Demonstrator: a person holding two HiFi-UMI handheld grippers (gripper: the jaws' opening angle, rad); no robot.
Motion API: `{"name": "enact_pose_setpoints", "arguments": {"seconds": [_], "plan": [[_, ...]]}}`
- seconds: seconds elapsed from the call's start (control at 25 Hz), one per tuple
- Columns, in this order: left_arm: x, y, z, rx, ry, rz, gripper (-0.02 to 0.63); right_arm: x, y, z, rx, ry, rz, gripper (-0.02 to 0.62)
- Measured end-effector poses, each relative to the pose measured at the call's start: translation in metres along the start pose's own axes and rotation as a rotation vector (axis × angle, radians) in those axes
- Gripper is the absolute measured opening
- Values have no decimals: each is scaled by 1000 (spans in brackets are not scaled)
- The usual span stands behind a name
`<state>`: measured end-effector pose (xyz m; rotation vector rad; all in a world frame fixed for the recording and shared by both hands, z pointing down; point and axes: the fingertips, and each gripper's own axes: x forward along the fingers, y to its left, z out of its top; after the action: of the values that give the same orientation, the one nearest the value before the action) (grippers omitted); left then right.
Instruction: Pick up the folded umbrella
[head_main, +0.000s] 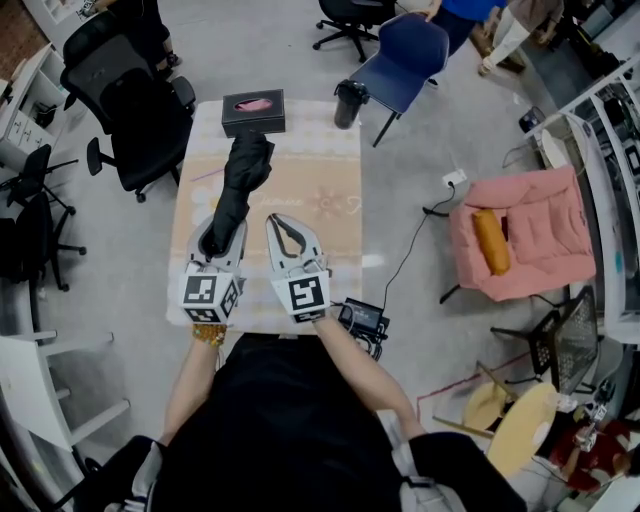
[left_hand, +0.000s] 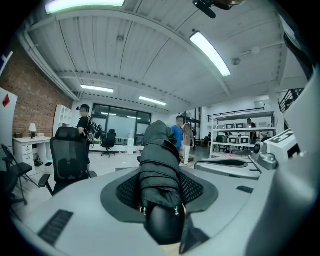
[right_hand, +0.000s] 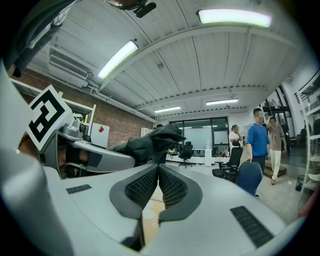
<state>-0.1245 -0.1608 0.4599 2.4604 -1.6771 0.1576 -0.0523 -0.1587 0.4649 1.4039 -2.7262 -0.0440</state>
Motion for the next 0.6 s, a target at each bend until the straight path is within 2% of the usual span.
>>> {"name": "enact_pose_setpoints", "arguments": {"seconds": [0.6], "plan": [[-1, 9, -1, 21, -29, 25, 181, 8, 6, 9, -42, -10, 15, 17]]}}
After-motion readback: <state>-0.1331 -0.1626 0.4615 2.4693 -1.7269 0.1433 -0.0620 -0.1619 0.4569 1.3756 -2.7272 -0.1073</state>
